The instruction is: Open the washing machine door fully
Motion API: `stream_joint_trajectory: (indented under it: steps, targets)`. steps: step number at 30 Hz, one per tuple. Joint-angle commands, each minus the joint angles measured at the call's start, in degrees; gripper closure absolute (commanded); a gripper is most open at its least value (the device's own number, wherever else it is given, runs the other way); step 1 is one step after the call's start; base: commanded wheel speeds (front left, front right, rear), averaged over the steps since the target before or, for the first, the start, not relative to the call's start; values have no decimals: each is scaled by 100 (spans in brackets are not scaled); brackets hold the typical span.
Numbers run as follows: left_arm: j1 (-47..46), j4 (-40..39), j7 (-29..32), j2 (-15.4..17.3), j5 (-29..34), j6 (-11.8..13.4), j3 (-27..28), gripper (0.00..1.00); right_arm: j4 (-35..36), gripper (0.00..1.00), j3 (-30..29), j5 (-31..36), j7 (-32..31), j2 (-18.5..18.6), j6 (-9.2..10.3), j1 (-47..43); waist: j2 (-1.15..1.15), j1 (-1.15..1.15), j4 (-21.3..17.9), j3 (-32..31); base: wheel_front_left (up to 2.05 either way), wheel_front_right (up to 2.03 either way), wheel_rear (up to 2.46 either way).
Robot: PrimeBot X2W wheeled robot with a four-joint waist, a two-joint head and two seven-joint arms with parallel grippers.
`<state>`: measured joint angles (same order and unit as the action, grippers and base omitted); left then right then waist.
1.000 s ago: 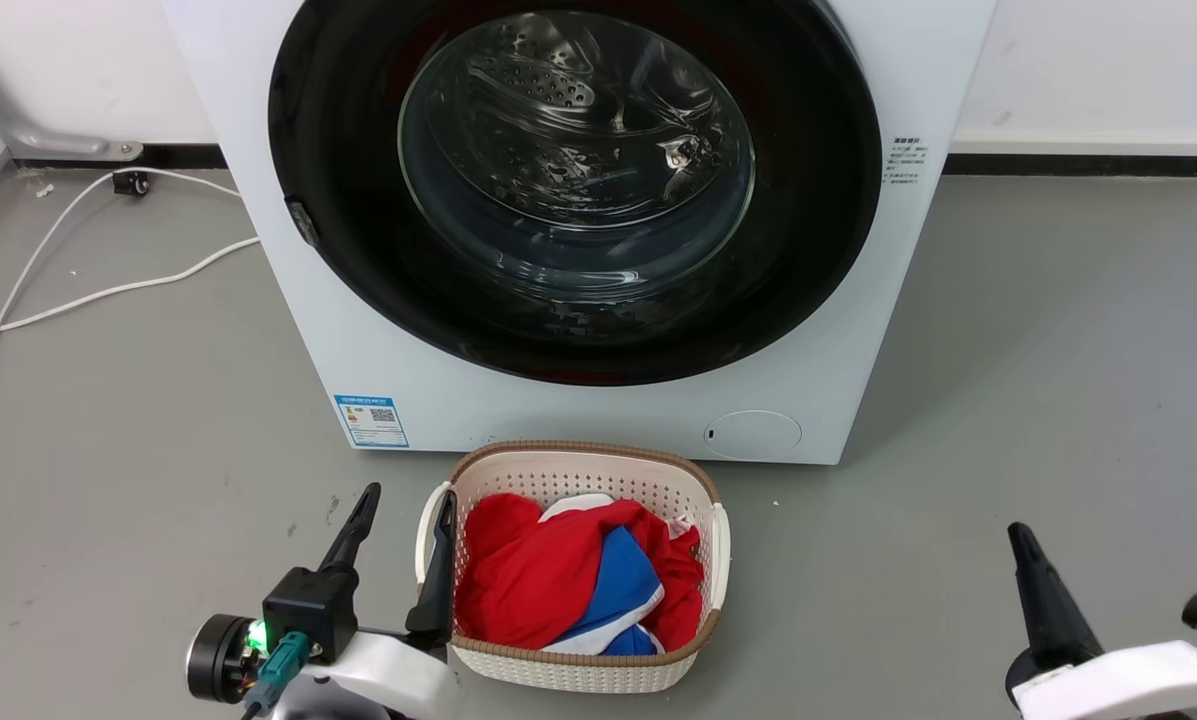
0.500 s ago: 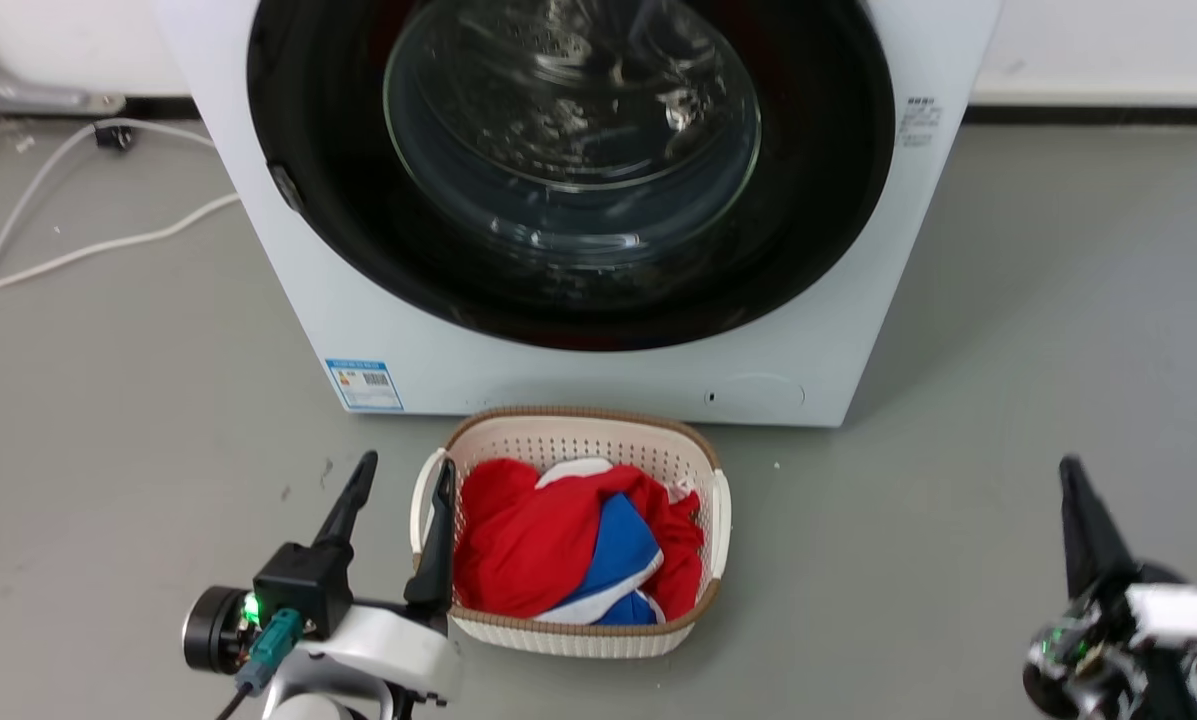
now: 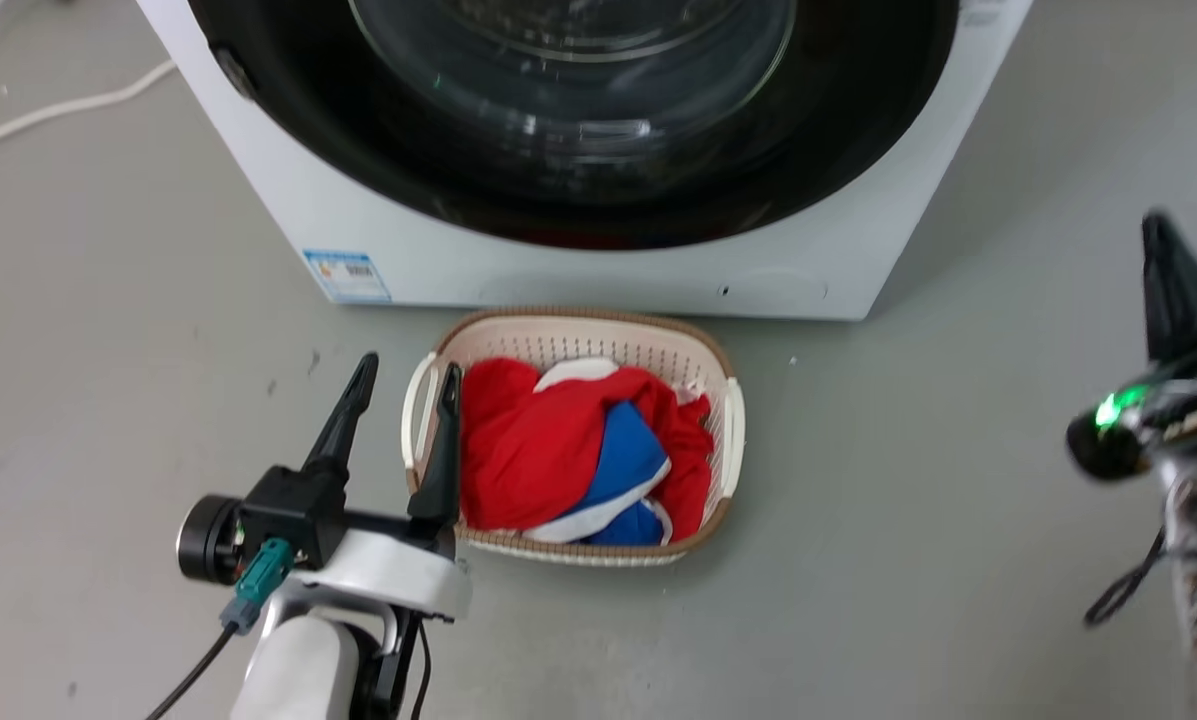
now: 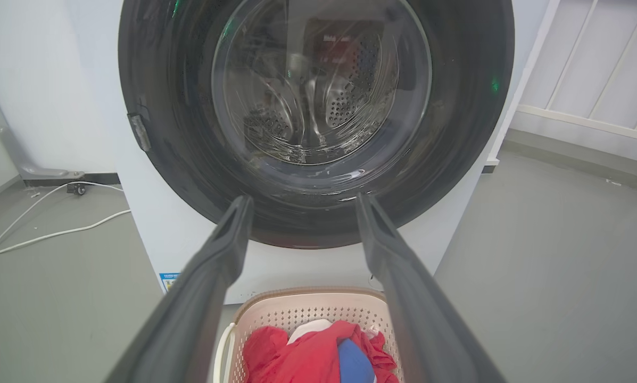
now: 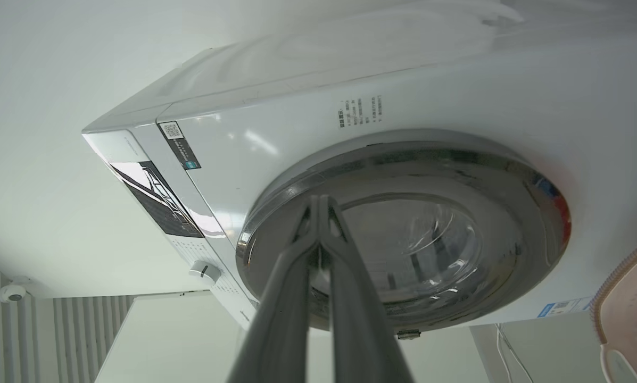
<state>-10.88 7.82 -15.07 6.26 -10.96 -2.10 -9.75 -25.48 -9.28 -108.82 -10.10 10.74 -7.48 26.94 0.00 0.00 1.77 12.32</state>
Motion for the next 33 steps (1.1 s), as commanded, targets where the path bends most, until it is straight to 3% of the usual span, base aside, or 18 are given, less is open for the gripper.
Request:
stream_joint_trajectory:
  steps: [1,7,16,23,33]
  targets:
    - [-130,-23,-15,-22,20,-33,-9,0,-129,100,137,-108,-93,172,-3,294,0,0,101,276,0,0,0]
    - [-415,-87,-15,-66,80,-109,-45,0,-848,100,977,-576,-563,927,-3,1395,0,0,244,683,0,0,0]
    - [-744,-210,-15,-133,173,-211,-105,0,-1796,100,2374,-1016,-661,1571,-3,3168,0,0,394,1164,0,0,0]
    - [-959,-274,-15,-175,228,-288,-145,0,-2576,100,3323,-1221,-686,1709,-3,4470,0,0,483,1440,0,0,0]
    - [-1061,-323,-15,-227,279,-323,-134,0,-3464,100,4309,-1316,-928,1479,-2,5639,0,0,533,1695,0,0,0]
